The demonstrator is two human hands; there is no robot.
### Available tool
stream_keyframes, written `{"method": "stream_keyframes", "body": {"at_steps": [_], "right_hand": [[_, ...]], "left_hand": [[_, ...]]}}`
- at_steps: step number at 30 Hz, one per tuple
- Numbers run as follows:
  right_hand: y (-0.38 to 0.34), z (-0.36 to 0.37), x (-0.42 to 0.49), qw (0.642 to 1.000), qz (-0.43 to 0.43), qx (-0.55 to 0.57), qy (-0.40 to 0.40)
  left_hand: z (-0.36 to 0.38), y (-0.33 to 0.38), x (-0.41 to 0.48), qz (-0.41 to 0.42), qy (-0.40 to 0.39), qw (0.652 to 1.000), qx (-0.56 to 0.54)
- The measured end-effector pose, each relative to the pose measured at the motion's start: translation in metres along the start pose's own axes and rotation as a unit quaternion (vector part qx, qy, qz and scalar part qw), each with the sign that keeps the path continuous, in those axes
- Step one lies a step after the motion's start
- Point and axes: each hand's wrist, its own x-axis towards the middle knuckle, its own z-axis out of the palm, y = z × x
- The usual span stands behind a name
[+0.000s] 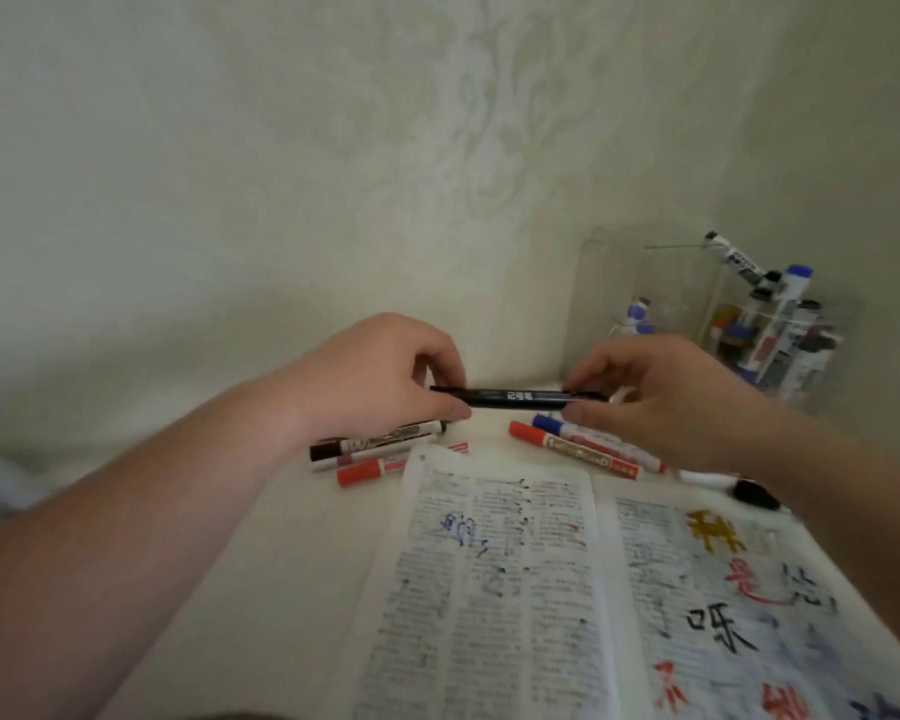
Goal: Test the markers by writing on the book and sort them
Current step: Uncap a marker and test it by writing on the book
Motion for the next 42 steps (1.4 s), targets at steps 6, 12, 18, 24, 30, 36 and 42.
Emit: {"method": "stream_keyframes", "body": {"at_steps": [6, 12, 18, 24, 30, 36, 42], "right_hand": [[-0.036, 0.073, 0.062, 0.986, -0.059, -0.158, -0.014], [-0.041, 0.083, 0.064, 0.992, -0.034, -0.122, -0.006], [-0.031, 0.061, 0.032, 0.998, -0.055, -0.027, 0.016], [-0.003, 0.008, 0.001, 0.922, 0.029, 0.366, 0.125], [0.028, -0.049, -0.022, 0.867, 0.039, 0.373, 0.329], [0.048, -0.069, -0.036, 0.873, 0.078, 0.263, 0.403], [0.052, -0.067, -0.033, 0.886, 0.056, 0.232, 0.399]], "left_hand": [[0.013, -0.082, -0.04, -0.061, 0.141, 0.987, -0.045], [0.032, -0.091, -0.048, 0.012, 0.192, 0.977, -0.091], [0.039, -0.061, -0.045, 0.01, 0.169, 0.969, -0.182], [0.045, 0.011, -0.003, 0.003, 0.065, 0.96, -0.272], [0.071, 0.075, 0.077, 0.024, 0.197, 0.961, -0.193], [0.064, 0.092, 0.145, 0.048, 0.183, 0.981, -0.041], [0.054, 0.097, 0.167, 0.03, 0.161, 0.986, -0.009]]}}
